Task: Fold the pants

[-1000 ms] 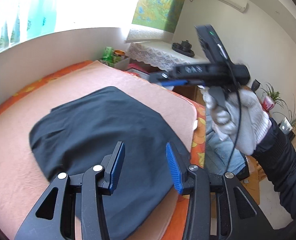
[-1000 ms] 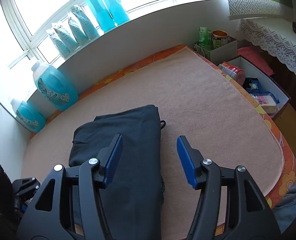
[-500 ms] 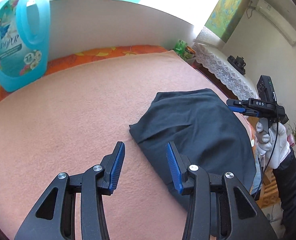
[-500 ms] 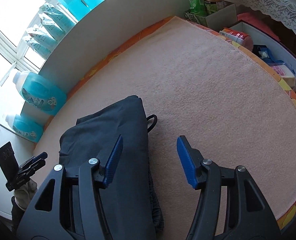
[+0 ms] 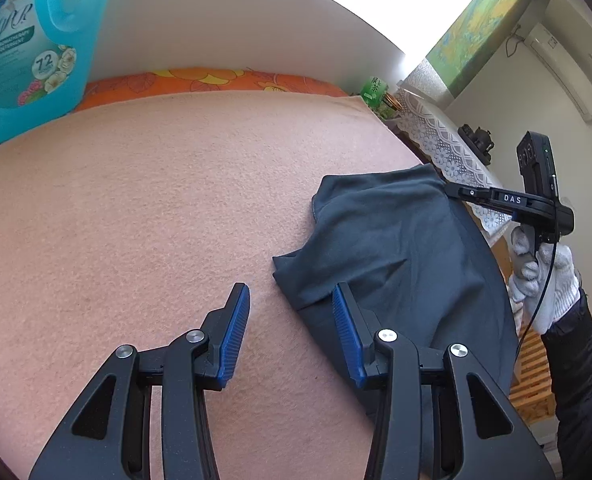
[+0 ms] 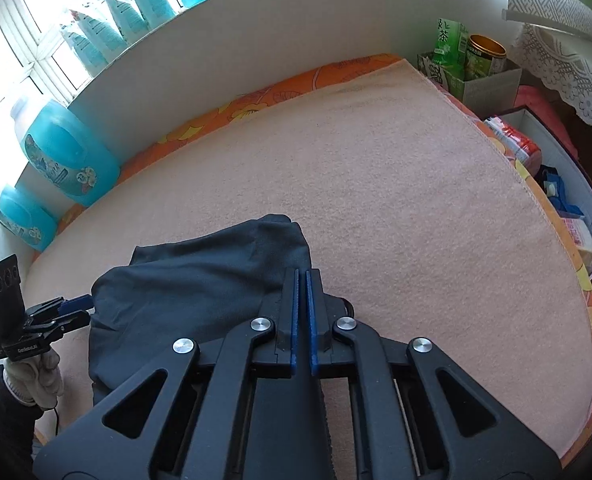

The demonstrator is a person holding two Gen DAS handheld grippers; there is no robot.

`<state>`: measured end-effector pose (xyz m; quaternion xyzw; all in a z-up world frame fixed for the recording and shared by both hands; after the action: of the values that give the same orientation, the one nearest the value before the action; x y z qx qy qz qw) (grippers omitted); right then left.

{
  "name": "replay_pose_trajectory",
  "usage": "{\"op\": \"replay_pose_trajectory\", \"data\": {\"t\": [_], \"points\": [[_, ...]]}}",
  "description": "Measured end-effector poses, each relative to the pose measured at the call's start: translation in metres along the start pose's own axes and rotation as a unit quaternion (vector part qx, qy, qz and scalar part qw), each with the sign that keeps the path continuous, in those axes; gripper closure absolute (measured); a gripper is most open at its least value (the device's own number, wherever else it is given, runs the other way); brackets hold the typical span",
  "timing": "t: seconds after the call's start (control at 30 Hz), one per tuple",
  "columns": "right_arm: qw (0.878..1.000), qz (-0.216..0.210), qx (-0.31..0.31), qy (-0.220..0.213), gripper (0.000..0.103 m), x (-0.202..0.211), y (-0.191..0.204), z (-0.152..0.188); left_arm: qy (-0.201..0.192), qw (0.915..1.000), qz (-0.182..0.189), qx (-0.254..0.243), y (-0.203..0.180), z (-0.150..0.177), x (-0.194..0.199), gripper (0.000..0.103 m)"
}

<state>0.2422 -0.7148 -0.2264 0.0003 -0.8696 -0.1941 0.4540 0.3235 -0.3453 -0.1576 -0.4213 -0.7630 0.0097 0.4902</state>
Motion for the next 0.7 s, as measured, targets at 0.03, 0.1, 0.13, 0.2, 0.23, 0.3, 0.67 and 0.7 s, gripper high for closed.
{"op": "replay_pose_trajectory", "data": {"t": [0.03, 0.1, 0.13, 0.2, 0.23, 0.3, 0.67, 0.7], "points": [[1.0, 0.015, 0.009, -0.002, 0.098, -0.002, 0.001, -0.004, -0.004, 1.0, -0.006, -0.005, -0.003, 0.004, 0.005, 0.061], [0.999, 0.04, 0.025, 0.008, 0.098, -0.01, -0.001, -0.009, -0.014, 0.9997, -0.013, -0.015, -0.012, 0.013, 0.02, 0.061], [0.999, 0.041, 0.022, 0.022, 0.098, -0.013, -0.002, -0.011, -0.017, 0.9997, -0.011, -0.017, -0.018, 0.018, 0.025, 0.061], [0.998, 0.041, 0.031, 0.02, 0.098, -0.006, 0.003, -0.012, -0.024, 0.9993, -0.002, -0.03, -0.032, 0.032, 0.038, 0.061], [0.998, 0.031, 0.045, 0.016, 0.098, 0.0, 0.011, -0.013, -0.025, 0.999, 0.002, -0.037, -0.04, 0.04, 0.043, 0.061], [0.997, 0.001, 0.078, 0.011, 0.097, 0.013, 0.035, -0.015, -0.018, 0.9987, 0.013, -0.045, -0.054, 0.056, 0.048, 0.061], [0.957, -0.092, 0.272, 0.037, 0.068, 0.001, 0.202, -0.003, -0.001, 0.9961, 0.078, 0.04, -0.075, 0.107, 0.038, 0.061], [0.953, -0.095, 0.285, 0.048, 0.067, -0.007, 0.213, -0.001, -0.001, 0.9954, 0.082, 0.049, -0.076, 0.11, 0.037, 0.061]]}}
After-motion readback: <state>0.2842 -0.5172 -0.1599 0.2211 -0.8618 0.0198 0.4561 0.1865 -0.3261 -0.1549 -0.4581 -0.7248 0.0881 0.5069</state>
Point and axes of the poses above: each gripper's, at about its wrist camera, not at the fingertips, and x roughly against the way its jaws point, y to its left, z to its underside, the point moved 4 cm from there along -x, roughly the way its jaws point, and after that the axes turned 2 degrees about y, right-handed, at the moved point
